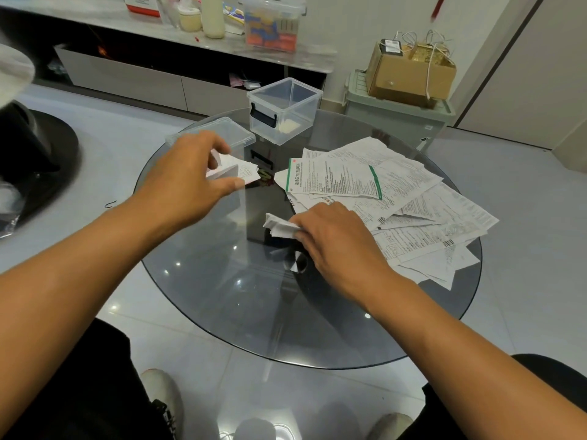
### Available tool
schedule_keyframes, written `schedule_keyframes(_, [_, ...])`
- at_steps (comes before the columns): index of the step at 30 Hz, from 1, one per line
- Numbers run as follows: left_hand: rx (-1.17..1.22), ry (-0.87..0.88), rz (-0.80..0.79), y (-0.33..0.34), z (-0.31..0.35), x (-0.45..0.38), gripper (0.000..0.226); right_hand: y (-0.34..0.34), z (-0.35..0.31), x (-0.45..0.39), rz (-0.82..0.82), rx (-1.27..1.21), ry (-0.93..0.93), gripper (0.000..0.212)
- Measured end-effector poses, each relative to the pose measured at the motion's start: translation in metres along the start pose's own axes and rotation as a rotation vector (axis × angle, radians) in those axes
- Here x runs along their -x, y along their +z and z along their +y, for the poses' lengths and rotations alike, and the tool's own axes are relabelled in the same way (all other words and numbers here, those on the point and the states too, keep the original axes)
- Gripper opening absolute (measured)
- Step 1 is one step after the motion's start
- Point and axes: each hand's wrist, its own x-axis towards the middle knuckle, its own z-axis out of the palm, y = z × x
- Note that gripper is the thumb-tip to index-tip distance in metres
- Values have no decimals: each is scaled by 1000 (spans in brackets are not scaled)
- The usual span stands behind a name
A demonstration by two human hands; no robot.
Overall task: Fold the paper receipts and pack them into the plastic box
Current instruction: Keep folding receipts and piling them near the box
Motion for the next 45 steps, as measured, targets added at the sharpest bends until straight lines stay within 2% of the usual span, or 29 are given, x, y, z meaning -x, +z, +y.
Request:
schedule_keyframes(2, [-37,-54,-52,6,-11,-8,49,5,-2,1,-33,-1,-16,22])
schedule_keyframes(6, [-65,-79,-87,13,-24,-15,15,3,-2,2,-3,-190,51,25])
schedule_keyframes(9, [126,-62,-138,6,-15,-11,11,-3,-1,4,37,-381,135,20])
schedule_keyframes(13, [227,11,-505,11,-2,4,8,-9,-2,8,43,-574,224,17])
schedule_keyframes(15, [277,4,-601,19,0,9,8,-9,-3,9,26,-634,255,17])
schedule_keyframes(18, [249,-10,-560,26,4,10,25,-9,-3,10,-1,-655,279,18])
schedule_keyframes(23, [44,30,-521,26,9,12,43,-7,-5,9,-49,-571,247,26])
schedule_keyframes(27, [5,28,-584,20,15,13,33,-5,-6,8,-91,-480,154,21])
schedule_keyframes(32, [-13,71,-612,21,11,13,33,-2,-3,5,-88,-413,95,20])
schedule_keyframes(38, [158,19,-656,18,10,13,38,-4,1,3,-131,-424,103,16])
schedule_keyframes(45, [121,43,-599,17,9,13,17,-8,5,4,-102,-466,81,37])
